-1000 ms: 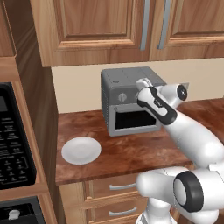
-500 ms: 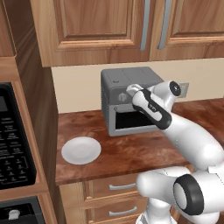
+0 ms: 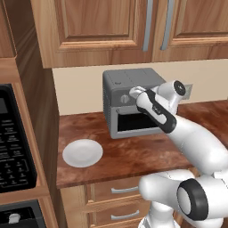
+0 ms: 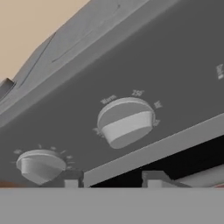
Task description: Pull the toaster oven rack outwards. Pick up the baguette from the plate and place it on the toaster oven rack. Close the toaster oven door fully and set the temperature to the lowest setting.
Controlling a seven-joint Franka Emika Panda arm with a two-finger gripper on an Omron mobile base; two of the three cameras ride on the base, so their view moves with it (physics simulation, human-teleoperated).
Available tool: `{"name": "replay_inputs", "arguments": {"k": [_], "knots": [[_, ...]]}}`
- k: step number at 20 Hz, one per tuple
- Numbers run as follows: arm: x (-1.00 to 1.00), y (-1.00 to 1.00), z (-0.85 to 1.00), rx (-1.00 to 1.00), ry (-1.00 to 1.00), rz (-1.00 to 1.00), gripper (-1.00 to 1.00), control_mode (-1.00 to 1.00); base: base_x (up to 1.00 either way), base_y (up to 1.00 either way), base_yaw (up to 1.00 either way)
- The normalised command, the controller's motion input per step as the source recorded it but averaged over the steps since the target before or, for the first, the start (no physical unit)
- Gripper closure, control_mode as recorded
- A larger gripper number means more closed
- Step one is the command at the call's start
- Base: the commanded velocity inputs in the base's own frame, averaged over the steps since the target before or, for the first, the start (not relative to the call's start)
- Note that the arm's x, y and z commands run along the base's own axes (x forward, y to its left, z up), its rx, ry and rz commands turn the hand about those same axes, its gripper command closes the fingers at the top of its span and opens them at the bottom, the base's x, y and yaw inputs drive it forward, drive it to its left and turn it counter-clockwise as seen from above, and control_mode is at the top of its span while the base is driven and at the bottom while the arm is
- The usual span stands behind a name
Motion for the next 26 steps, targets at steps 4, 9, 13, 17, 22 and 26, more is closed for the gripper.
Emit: {"name": "replay_inputs", "arguments": {"k": [4, 9, 13, 17, 22, 26], "knots": [[0.0, -0.04, 0.03, 0.0, -0.01, 0.0, -1.0, -1.0, 0.0, 0.0, 0.0], [0.0, -0.03, 0.11, 0.05, -0.04, -0.03, -1.0, -1.0, 0.0, 0.0, 0.0], [0.01, -0.01, 0.08, 0.02, -0.04, -0.05, -1.0, -1.0, 0.0, 0.0, 0.0], [0.08, 0.0, 0.0, 0.0, 0.01, 0.0, -1.0, -1.0, 0.0, 0.0, 0.0], [0.16, -0.04, 0.0, 0.04, 0.05, -0.06, -1.0, -1.0, 0.0, 0.0, 0.0], [0.12, -0.17, 0.0, 0.08, 0.09, -0.06, -1.0, -1.0, 0.0, 0.0, 0.0]]}}
